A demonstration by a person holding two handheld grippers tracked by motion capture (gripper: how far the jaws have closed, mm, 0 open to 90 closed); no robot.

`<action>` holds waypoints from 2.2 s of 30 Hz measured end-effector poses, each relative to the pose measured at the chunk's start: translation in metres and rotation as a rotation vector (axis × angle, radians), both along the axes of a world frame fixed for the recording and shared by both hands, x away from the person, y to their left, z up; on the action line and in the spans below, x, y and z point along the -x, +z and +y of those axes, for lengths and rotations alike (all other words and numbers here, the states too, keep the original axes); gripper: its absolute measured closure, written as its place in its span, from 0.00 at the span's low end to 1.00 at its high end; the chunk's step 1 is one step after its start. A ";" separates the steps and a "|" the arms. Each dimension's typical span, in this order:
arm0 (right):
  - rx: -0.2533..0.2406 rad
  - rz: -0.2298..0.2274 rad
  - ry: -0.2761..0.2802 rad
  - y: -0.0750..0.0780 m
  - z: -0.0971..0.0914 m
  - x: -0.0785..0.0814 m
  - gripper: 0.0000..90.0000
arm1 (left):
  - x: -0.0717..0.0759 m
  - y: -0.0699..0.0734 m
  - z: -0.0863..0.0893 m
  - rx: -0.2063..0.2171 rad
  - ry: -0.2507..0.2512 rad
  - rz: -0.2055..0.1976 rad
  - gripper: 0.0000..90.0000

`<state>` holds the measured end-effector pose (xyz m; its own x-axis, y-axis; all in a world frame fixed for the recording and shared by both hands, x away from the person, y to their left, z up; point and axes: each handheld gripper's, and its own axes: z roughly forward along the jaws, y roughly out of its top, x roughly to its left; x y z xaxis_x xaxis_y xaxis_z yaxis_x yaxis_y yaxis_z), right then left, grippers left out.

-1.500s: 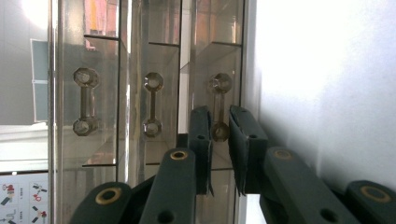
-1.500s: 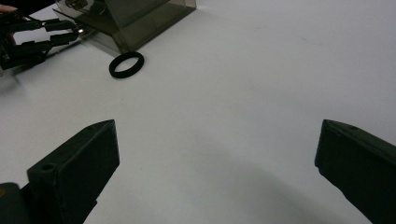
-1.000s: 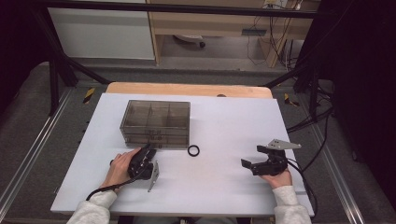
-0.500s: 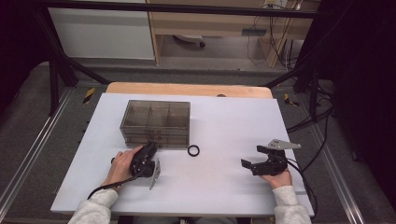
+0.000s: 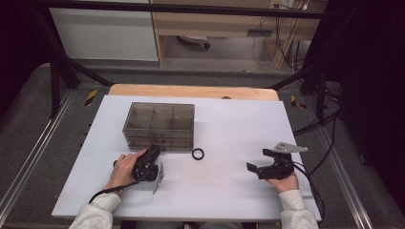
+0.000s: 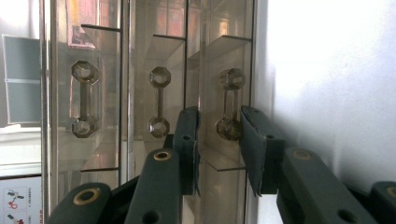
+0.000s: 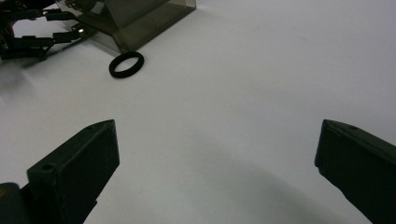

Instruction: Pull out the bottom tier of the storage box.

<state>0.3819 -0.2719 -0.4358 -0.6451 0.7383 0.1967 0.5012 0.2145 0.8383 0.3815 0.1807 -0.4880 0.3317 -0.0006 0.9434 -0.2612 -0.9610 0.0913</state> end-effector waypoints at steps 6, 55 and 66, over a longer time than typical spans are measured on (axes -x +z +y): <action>-0.001 -0.001 -0.001 0.000 0.000 0.000 0.00 | 0.000 0.000 0.001 -0.001 -0.005 -0.005 0.76; 0.000 0.002 -0.001 0.000 0.000 0.000 0.00 | 0.018 0.000 0.002 -0.007 -0.007 -0.003 0.76; 0.000 0.003 -0.001 0.000 0.000 0.000 0.00 | 0.023 0.000 0.002 -0.003 -0.007 0.003 0.76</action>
